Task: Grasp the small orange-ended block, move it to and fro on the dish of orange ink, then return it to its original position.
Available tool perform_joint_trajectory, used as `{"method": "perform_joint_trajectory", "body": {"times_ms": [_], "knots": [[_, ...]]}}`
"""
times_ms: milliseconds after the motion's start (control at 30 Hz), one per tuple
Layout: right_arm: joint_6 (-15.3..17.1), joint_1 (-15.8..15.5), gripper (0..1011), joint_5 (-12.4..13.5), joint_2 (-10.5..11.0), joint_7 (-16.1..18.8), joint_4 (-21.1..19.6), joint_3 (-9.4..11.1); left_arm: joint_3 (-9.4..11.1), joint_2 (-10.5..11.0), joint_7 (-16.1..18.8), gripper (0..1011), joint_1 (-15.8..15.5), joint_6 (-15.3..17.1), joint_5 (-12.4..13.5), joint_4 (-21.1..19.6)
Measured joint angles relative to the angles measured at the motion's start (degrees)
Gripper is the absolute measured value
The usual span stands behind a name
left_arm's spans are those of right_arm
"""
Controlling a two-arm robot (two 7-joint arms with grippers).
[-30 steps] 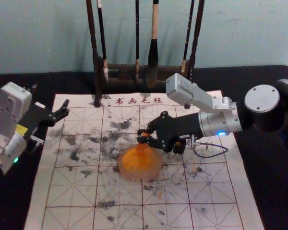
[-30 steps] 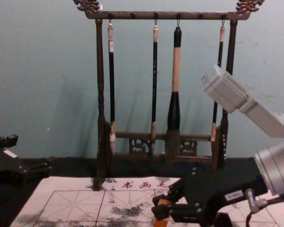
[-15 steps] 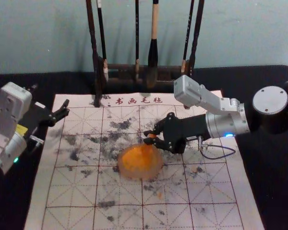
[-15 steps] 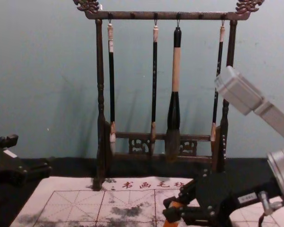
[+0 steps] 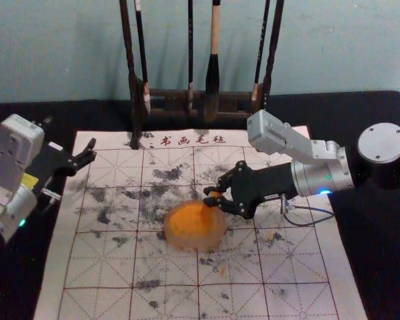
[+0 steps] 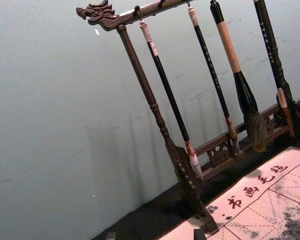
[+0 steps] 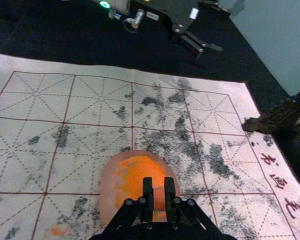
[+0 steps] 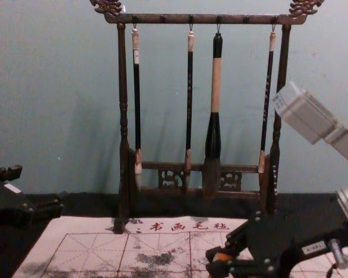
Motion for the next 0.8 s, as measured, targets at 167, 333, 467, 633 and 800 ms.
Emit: {"method": "perform_joint_trajectory", "body": {"times_ms": [167, 333, 467, 633, 800], "knots": [[-0.2, -0.6, 132, 0.2, 1.1, 0.7, -1.7, -0.3, 0.0, 0.0, 0.0, 1001, 0.0, 0.0, 0.0, 0.0], [-0.2, -1.2, 131, 0.5, 1.9, 1.2, -3.2, -0.5, 0.0, 0.0, 0.0, 1001, 0.0, 0.0, 0.0, 0.0], [-0.2, -1.6, 132, 0.7, 2.1, 1.3, -3.9, -0.7, 0.0, 0.0, 0.0, 1001, 0.0, 0.0, 0.0, 0.0], [-0.3, -1.7, 132, 0.9, 1.8, 1.4, -4.2, -1.1, 0.0, 0.0, 0.0, 1001, 0.0, 0.0, 0.0, 0.0], [-0.5, -1.3, 132, 1.1, 0.9, 1.4, -3.9, -1.4, 0.0, 0.0, 0.0, 1001, 0.0, 0.0, 0.0, 0.0]]}}
